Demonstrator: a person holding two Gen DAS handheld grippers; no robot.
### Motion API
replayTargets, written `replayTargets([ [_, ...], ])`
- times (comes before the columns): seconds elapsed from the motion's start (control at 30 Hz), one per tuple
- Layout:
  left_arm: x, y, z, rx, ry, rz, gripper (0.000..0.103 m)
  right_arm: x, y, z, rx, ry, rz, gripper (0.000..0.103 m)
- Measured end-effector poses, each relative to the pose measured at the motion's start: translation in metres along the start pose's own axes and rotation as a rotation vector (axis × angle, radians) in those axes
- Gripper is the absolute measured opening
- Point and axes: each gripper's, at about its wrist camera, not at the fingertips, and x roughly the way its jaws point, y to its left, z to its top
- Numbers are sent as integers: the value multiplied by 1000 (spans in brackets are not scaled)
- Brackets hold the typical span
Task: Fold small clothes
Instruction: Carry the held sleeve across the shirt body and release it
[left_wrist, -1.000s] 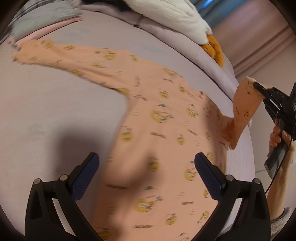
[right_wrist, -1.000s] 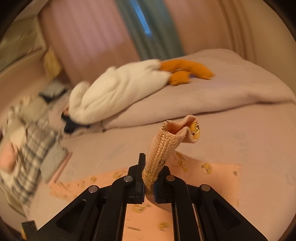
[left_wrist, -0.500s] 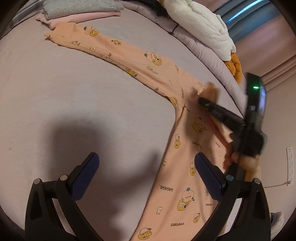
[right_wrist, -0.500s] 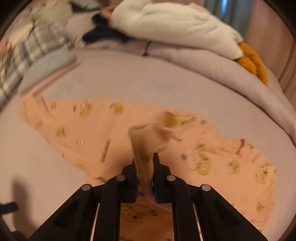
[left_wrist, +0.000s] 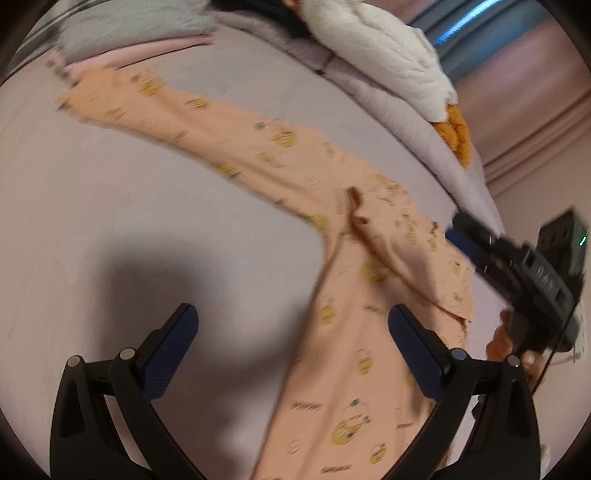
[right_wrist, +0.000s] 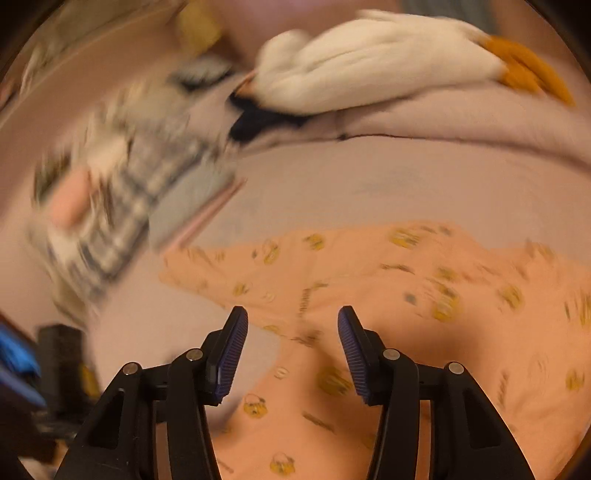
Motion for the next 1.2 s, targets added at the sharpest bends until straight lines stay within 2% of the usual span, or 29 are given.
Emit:
replayTargets([
  [0.13,17,-29,15,60,7,-72,102,-22,-50,-22,94,-10,-153,50],
  [0.23,39,-60,31,107,32,-160,102,-35,-84,-44,198,-14,-148,46],
  [0.37,76,-95,49,156,75,-232,101,-51,-102,-61,283,-51,-149,46],
  [0.47,110,-101,57,118,129,-270,100,-59,-102,-63,302,-73,-144,46],
  [0.53,129,-96,59,86,154,-253,97,-62,-102,-63,303,-76,-144,46],
  [0.63,144,-86,61,68,153,-186,84,-66,-100,-63,289,-82,-152,46],
  [0.73,142,-76,61,68,124,-189,73,-69,-103,-66,287,-85,-150,46],
  [0.9,140,-65,62,67,119,-169,47,-72,-108,-78,325,-86,-148,46],
  [0.97,137,-55,64,39,118,-183,45,-75,-106,-84,335,-81,-141,46],
  [1.07,126,-51,64,19,116,-183,47,-80,-98,-90,321,-74,-146,46],
  [1.13,109,-48,65,18,92,-185,61,-82,-92,-91,308,-69,-149,46],
  [1.17,102,-43,65,15,78,-184,74,-83,-90,-91,304,-68,-148,46],
  [1.2,90,-34,67,-4,47,-184,80,-85,-86,-94,301,-69,-147,46],
])
